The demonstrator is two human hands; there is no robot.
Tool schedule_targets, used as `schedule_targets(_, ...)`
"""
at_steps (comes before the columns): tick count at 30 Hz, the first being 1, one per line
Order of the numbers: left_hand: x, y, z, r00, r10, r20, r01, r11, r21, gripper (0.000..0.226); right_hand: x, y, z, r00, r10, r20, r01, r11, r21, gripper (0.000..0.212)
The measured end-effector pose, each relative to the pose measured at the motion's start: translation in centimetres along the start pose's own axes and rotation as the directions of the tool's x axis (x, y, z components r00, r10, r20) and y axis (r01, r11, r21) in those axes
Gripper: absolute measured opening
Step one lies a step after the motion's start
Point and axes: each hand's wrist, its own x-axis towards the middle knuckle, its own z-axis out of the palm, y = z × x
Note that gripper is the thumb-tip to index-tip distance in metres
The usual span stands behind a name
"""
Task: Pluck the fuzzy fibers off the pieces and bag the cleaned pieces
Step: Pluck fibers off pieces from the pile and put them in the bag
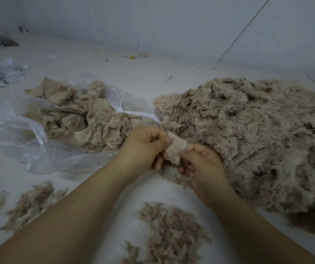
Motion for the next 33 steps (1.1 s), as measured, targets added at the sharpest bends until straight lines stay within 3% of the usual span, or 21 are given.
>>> schedule_targets(4,0.2,-0.2,0.1,0.999,-0.037,0.001,0.037,0.999,-0.026,0.024,0.1,0.0,0.0,1.0,-0.017,0.008,0.017,1.0,-0.013,0.051)
schedule_targets(10,-0.6,-0.2,0.5,0.982,-0.025,0.186,0.029,0.999,-0.021,0.004,-0.1,0.0,-0.2,0.998,-0.045,0.038,0.046,0.999,-0.024,0.043)
schedule_targets(13,-0.5,-0.4,0.5,0.98,-0.019,0.196,0.013,0.999,0.032,0.012,-0.3,-0.2,-0.1,0.995,-0.075,0.066,0.076,0.997,-0.025,0.023)
schedule_targets(17,-0.4,-0.4,0.1,0.975,-0.04,0.219,0.021,0.996,0.09,0.014,-0.3,-0.1,-0.1,0.998,-0.059,0.027,0.059,0.998,-0.03,0.044)
schedule_targets(22,-0.1,-0.1,-0.8,0.967,-0.134,0.218,0.111,0.987,0.118,0.025,-0.2,0.0,-0.2,0.999,-0.039,-0.031,0.038,0.999,-0.027,0.019)
schedule_targets(28,0.1,0.2,-1.7,0.956,-0.213,0.203,0.197,0.976,0.096,0.023,-0.2,0.3,-0.2,0.996,-0.062,-0.062,0.059,0.997,-0.045,0.026)
schedule_targets(31,0.0,0.3,-2.2,0.919,-0.223,0.326,0.189,0.973,0.132,0.014,-0.1,0.2,-0.3,0.996,-0.045,-0.073,0.047,0.999,0.026,0.021)
schedule_targets(33,-0.3,0.5,-2.7,0.817,-0.244,0.523,0.176,0.969,0.176,0.01,0.0,0.3,-0.4,0.997,-0.052,-0.063,0.054,0.998,0.029,0.02)
